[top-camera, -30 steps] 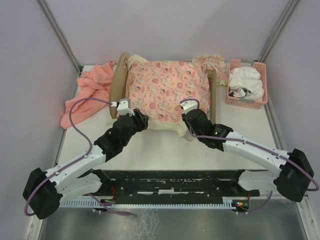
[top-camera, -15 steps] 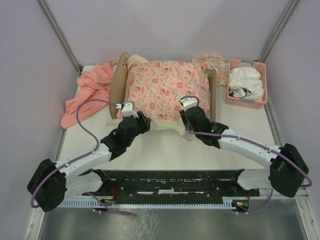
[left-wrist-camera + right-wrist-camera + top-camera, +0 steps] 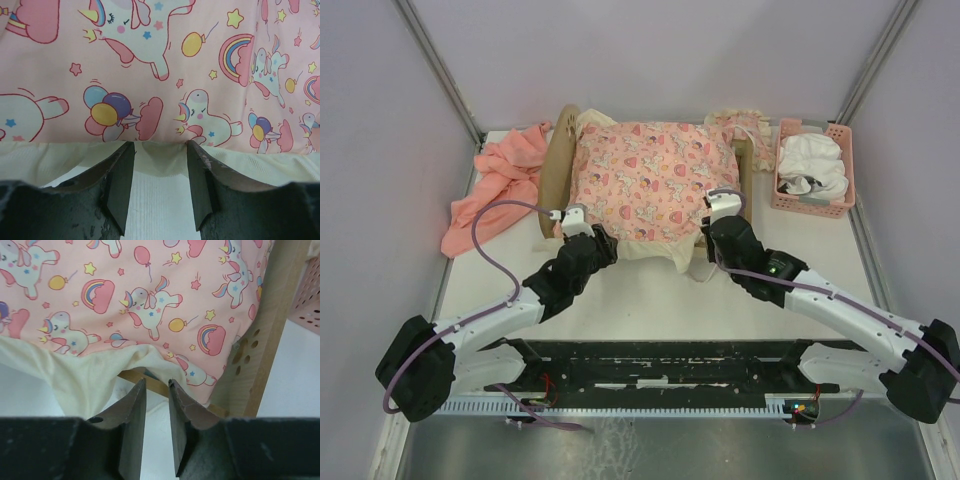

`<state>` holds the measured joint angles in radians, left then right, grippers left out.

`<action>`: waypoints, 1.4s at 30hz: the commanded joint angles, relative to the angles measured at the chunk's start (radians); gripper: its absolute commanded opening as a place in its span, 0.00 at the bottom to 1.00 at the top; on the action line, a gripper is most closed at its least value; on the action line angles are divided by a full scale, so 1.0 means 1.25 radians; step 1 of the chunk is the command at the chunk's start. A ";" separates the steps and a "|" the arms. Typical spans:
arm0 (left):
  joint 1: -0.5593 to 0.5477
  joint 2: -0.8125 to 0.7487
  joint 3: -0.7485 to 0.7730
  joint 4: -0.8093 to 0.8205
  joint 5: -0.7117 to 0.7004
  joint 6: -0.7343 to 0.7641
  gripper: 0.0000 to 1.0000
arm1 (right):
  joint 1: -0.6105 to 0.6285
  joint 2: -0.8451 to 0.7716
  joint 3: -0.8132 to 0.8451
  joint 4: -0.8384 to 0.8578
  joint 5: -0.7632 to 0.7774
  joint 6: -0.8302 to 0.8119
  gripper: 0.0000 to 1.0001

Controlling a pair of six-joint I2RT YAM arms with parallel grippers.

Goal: Set up the pet bed

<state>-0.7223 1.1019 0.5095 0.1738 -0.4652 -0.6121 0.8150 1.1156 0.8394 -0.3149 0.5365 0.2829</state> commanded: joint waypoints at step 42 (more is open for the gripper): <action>-0.004 -0.016 -0.049 0.038 -0.204 -0.022 0.53 | -0.017 0.012 0.052 -0.157 -0.023 -0.019 0.02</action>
<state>-0.7223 1.0683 0.4473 0.1818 -0.6331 -0.6289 0.7963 1.2385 0.8467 -0.2516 0.4942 0.2531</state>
